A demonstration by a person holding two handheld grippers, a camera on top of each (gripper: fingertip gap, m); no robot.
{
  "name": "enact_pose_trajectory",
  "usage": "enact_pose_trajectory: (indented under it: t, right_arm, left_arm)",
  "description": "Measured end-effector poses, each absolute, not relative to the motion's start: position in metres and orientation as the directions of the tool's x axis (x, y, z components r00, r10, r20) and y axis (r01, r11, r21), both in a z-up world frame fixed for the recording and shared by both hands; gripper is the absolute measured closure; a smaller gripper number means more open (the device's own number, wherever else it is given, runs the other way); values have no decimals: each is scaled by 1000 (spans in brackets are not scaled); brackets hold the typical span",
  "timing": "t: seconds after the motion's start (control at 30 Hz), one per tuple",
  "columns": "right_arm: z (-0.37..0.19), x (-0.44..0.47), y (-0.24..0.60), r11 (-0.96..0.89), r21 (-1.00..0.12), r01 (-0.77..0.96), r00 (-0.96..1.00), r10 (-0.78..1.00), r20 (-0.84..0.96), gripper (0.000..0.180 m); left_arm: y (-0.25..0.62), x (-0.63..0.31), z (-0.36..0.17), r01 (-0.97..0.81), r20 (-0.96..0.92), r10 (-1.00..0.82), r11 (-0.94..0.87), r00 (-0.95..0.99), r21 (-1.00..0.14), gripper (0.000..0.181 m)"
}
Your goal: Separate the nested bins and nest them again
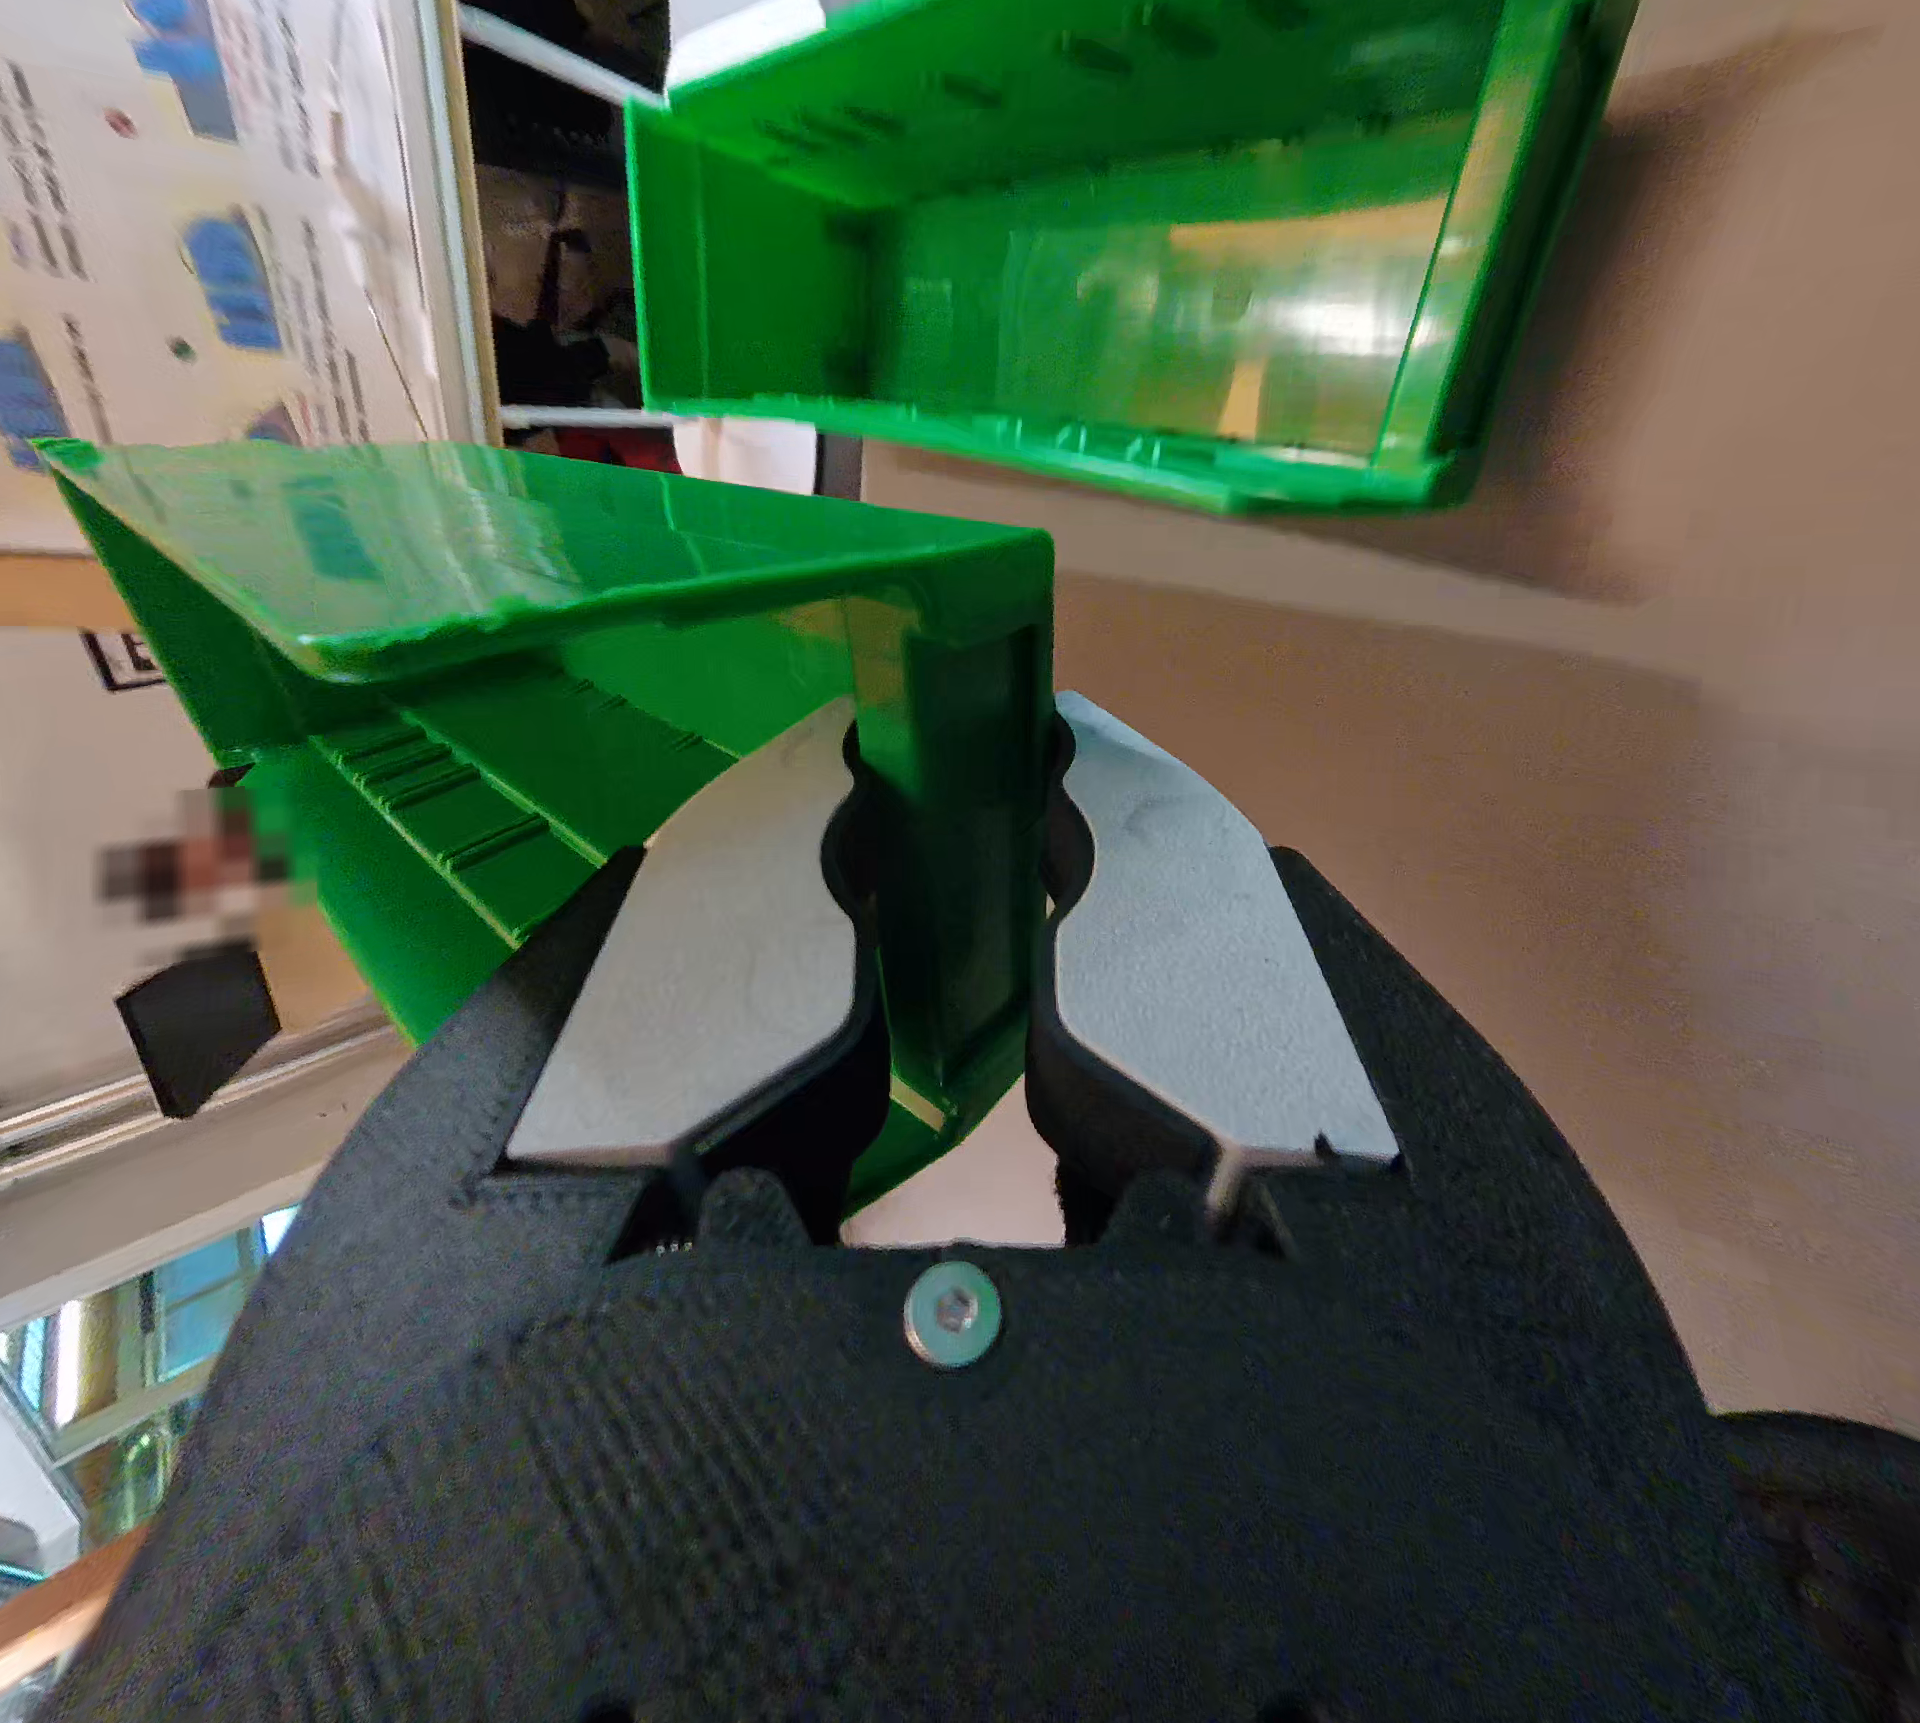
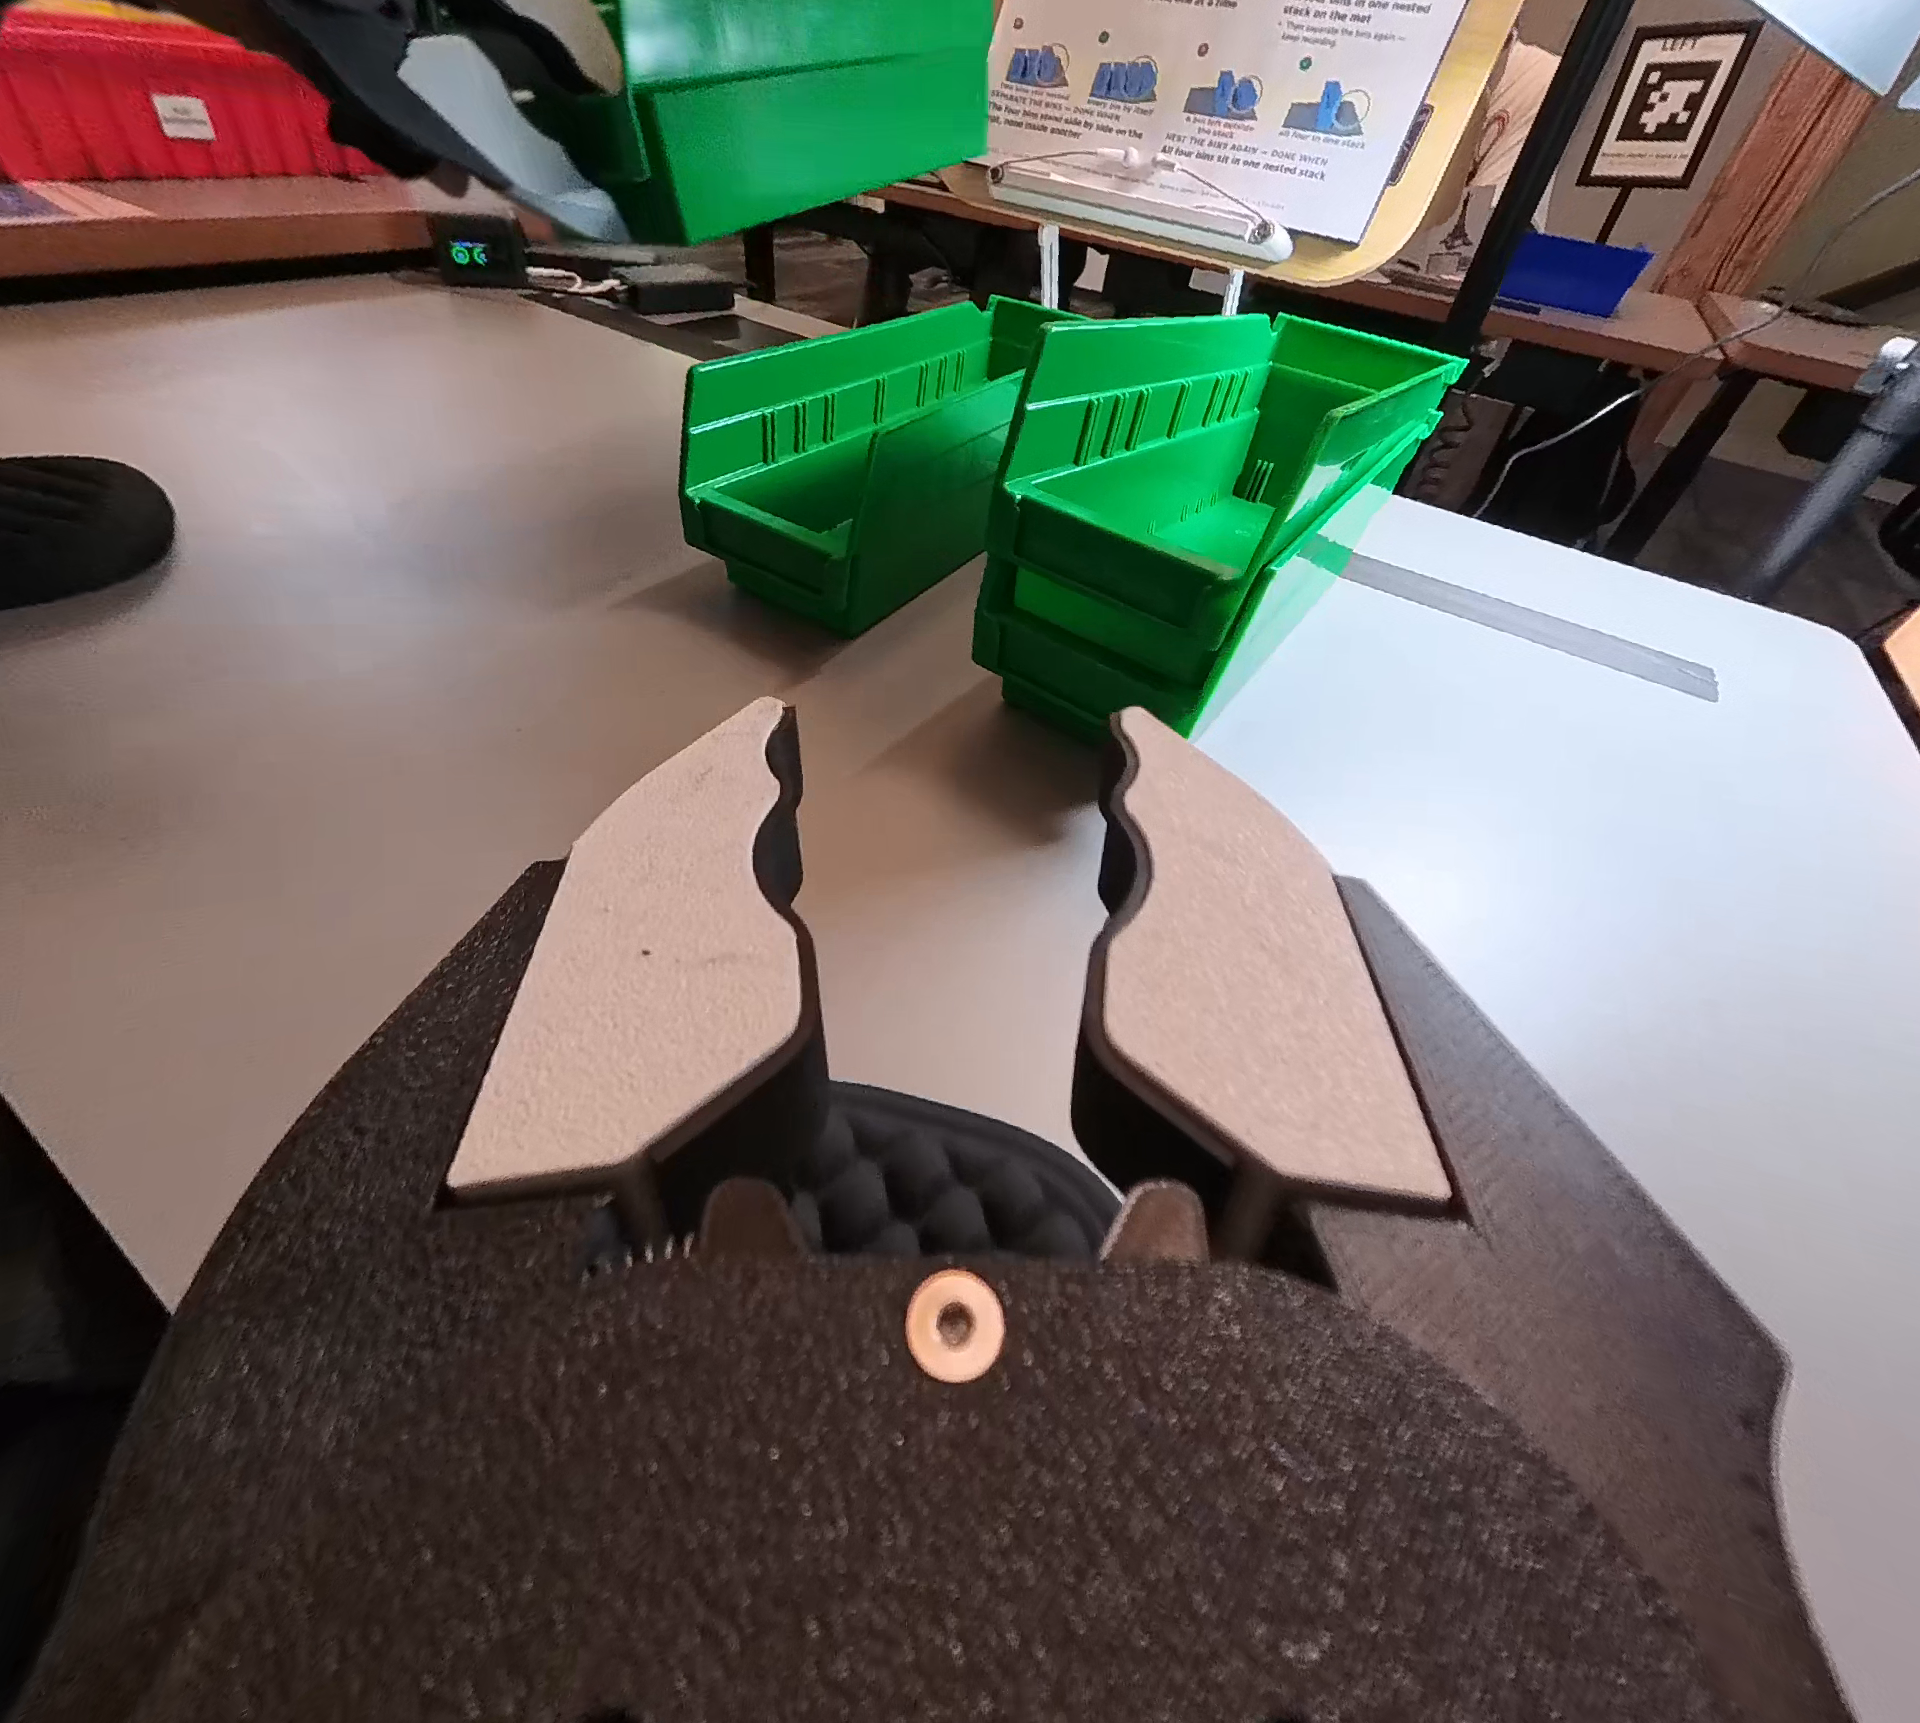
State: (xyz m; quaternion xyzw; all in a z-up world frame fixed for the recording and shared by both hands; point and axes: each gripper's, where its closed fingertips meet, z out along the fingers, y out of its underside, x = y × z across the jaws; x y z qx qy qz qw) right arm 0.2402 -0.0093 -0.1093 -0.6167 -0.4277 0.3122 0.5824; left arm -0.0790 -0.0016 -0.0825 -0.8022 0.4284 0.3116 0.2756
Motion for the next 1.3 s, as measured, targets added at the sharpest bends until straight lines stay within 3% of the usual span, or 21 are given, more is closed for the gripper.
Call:
enact_pose_trajectory:
  t: [0.2,0.53,0.63,0.83,1.07,1.3]
  right_arm:
    - [-109,243,-11,56,-983,174,442,888,128,126]
    - [-115,243,-10,47,-984,173,434,893,119,127]
    - [-118,239,-11,54,-979,196,424,896,135,126]
    - [-132,219,-1,168,-919,357,377,874,306,124]
    - [-148,186,37,348,-712,609,254,765,591,121]
    - [-170,182,107,79,-815,574,425,823,378,119]
  left_arm:
    - [26,-27,-89,-886,-698,-586,-437,410,-154,152]
    - [50,-3,-145,-885,-613,-678,-458,406,-80,151]
    - [52,1,-148,-899,-644,-658,-424,391,-113,132]
    - [14,26,-130,-868,-594,-634,-319,494,-381,129]
    - [-50,15,-143,-690,-436,-588,-318,682,-651,135]
    - [-83,-10,-179,-479,-271,-492,-363,827,-799,141]
